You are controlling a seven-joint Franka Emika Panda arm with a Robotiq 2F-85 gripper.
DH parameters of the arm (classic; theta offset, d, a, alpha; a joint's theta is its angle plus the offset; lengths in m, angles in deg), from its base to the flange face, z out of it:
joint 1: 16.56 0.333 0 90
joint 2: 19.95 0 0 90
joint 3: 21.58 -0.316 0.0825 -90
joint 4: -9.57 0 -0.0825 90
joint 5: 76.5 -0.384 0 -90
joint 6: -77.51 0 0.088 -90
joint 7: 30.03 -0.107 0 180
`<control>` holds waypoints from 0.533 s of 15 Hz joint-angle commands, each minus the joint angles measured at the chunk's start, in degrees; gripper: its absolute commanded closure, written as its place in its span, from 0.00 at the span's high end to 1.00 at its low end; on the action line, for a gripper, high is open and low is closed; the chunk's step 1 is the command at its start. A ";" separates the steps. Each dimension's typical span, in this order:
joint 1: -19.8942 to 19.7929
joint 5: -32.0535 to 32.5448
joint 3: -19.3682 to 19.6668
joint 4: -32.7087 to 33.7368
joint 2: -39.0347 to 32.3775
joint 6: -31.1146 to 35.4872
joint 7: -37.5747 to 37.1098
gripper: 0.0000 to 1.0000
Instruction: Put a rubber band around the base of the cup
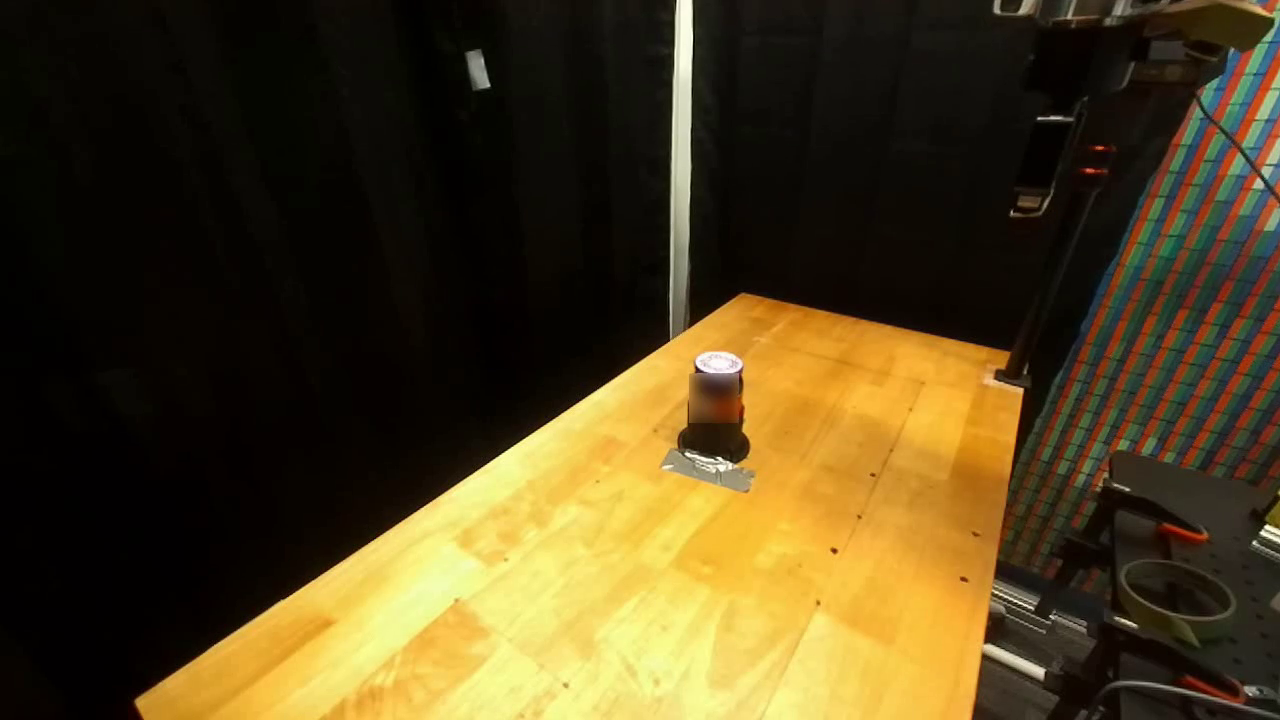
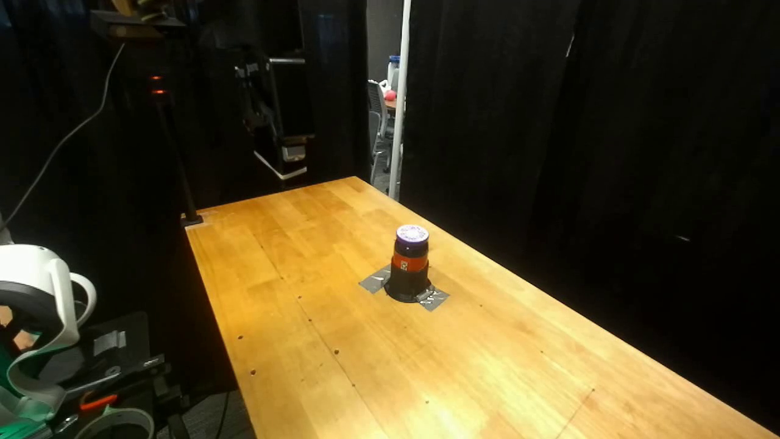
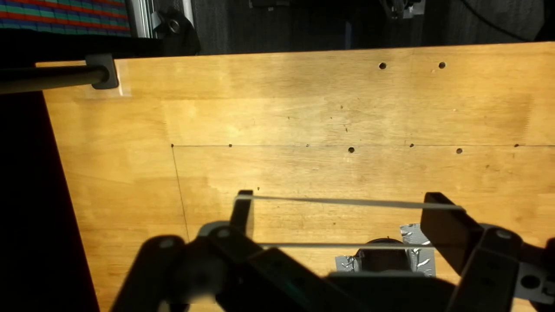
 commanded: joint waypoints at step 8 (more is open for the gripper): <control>3.68 2.41 -5.10 16.84 -19.28 7.81 -4.91 1.00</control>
